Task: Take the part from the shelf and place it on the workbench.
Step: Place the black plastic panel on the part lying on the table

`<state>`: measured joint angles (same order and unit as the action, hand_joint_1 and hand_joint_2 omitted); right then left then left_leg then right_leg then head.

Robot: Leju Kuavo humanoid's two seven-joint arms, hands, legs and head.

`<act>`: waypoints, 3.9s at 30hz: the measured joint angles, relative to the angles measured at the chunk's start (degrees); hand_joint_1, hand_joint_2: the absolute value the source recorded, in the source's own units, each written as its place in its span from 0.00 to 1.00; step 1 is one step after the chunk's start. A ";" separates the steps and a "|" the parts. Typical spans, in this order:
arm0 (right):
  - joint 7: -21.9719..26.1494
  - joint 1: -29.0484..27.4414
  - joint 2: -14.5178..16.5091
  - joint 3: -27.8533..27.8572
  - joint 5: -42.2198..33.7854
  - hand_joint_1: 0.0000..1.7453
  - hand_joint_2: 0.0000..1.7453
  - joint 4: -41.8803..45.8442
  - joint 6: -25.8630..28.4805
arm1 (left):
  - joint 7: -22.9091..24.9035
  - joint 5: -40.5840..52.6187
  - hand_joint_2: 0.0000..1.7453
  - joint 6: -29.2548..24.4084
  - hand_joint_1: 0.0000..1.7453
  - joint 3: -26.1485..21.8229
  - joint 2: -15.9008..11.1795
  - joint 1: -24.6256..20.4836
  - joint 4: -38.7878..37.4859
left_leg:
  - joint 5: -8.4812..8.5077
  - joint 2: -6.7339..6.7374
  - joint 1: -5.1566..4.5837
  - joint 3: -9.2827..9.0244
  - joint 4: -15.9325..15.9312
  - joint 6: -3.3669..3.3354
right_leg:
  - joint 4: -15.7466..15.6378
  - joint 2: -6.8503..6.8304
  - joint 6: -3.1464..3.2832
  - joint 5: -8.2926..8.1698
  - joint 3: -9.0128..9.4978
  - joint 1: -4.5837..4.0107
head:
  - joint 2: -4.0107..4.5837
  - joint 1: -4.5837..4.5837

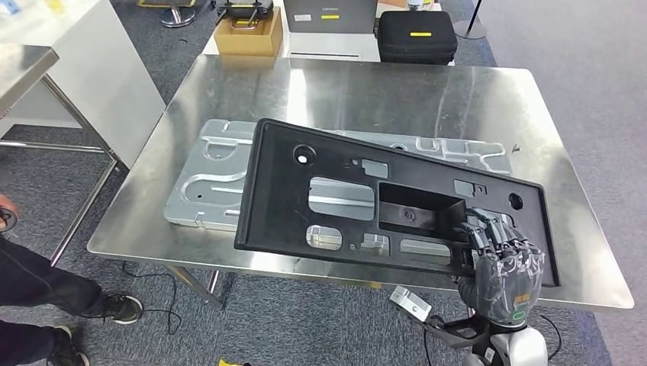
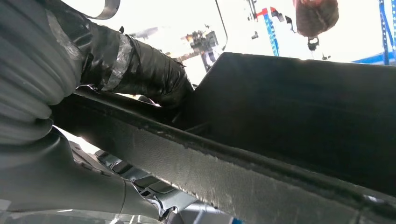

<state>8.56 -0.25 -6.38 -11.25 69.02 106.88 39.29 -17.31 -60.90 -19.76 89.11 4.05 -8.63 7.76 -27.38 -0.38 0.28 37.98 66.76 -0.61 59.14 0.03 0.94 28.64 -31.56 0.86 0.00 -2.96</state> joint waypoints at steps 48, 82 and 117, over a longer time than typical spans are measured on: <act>-20.72 34.13 -1.62 -10.56 15.91 0.51 1.00 -40.42 -17.15 | 6.82 10.83 0.00 -0.24 0.00 0.00 1.16 -3.32 0.00 | 1.83 -0.46 -0.05 -3.40 -7.88 -1.68 | 1.67 -0.02 -1.79 -3.47 -4.74 -0.37 | 0.00 -0.07; -14.05 25.24 -14.50 -14.15 9.65 0.00 0.00 -29.72 -26.89 | 5.25 6.63 0.00 -2.32 0.00 -0.07 1.08 -1.31 0.00 | 2.22 -0.13 -0.24 -3.18 -8.00 -0.92 | -0.31 -0.02 -1.33 -2.56 -2.70 -0.47 | 0.00 0.05; 17.28 -9.69 2.14 9.88 -13.68 0.00 1.00 10.67 0.45 | 4.32 2.81 0.00 -7.27 0.00 -0.93 0.91 0.89 0.00 | -3.07 0.11 -0.05 -3.42 -3.12 0.30 | -1.00 -0.10 -0.04 -1.83 -0.83 0.04 | 0.00 0.15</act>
<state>25.84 -9.94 -4.25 -1.37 55.34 117.55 39.74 -12.99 -58.10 -27.03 88.18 4.96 -7.74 7.76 -30.45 -0.27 0.23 34.55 63.64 -0.31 58.15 -0.07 0.90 26.81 -32.39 0.90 0.00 -2.81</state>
